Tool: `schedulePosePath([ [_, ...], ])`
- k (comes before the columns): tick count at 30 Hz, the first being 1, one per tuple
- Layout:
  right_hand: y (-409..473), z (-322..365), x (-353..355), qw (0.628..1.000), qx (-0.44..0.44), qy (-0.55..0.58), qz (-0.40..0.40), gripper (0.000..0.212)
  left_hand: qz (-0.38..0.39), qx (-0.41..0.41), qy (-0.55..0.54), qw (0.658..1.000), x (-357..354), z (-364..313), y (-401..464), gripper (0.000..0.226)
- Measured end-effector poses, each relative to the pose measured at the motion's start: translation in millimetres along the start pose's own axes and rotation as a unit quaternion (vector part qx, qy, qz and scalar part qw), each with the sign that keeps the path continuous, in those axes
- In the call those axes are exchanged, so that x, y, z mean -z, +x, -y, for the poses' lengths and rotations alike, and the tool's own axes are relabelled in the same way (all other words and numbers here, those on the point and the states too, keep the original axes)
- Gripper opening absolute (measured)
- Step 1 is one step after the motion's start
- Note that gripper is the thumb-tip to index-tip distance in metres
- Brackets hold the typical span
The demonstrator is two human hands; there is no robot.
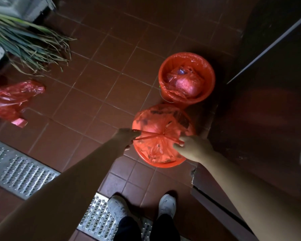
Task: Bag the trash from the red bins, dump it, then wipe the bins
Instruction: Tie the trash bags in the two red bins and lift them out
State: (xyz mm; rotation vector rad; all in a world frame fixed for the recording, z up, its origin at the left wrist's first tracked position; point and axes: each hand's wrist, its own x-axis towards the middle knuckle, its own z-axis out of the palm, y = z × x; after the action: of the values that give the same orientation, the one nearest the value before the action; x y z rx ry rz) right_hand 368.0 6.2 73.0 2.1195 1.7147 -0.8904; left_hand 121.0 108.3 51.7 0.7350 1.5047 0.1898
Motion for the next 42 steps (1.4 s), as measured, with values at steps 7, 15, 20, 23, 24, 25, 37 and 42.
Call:
schedulePosePath([
  [7,-12,-35,-23,0.952,0.171,-0.180,-0.181,0.015,-0.013,0.100,-0.158,0.982,-3,1,5,0.032],
  [15,3,-60,-74,0.992,0.025,-0.103,-0.066,0.018,-0.011,0.136,-0.233,0.963,-13,27,38,0.034],
  [20,16,-49,-67,0.998,-0.035,-0.024,-0.045,0.032,-0.087,0.030,-0.093,0.991,-24,36,41,0.016],
  [23,18,-49,-51,0.990,-0.067,0.117,-0.039,0.039,-0.047,-0.045,0.007,0.998,-29,28,31,0.014],
  [24,18,-47,-46,0.985,-0.074,0.151,-0.039,0.042,-0.029,-0.064,0.034,0.997,-32,24,28,0.015],
  [25,18,-44,-42,0.981,-0.079,0.174,-0.041,0.043,-0.015,-0.085,0.067,0.994,-36,20,26,0.016],
  [37,29,-20,-22,0.964,-0.075,0.251,-0.051,0.023,0.026,-0.180,0.359,0.916,-75,-3,18,0.062],
  [42,21,-28,1,0.961,-0.069,0.261,-0.052,0.029,0.003,-0.196,0.413,0.890,-72,-22,6,0.059],
])
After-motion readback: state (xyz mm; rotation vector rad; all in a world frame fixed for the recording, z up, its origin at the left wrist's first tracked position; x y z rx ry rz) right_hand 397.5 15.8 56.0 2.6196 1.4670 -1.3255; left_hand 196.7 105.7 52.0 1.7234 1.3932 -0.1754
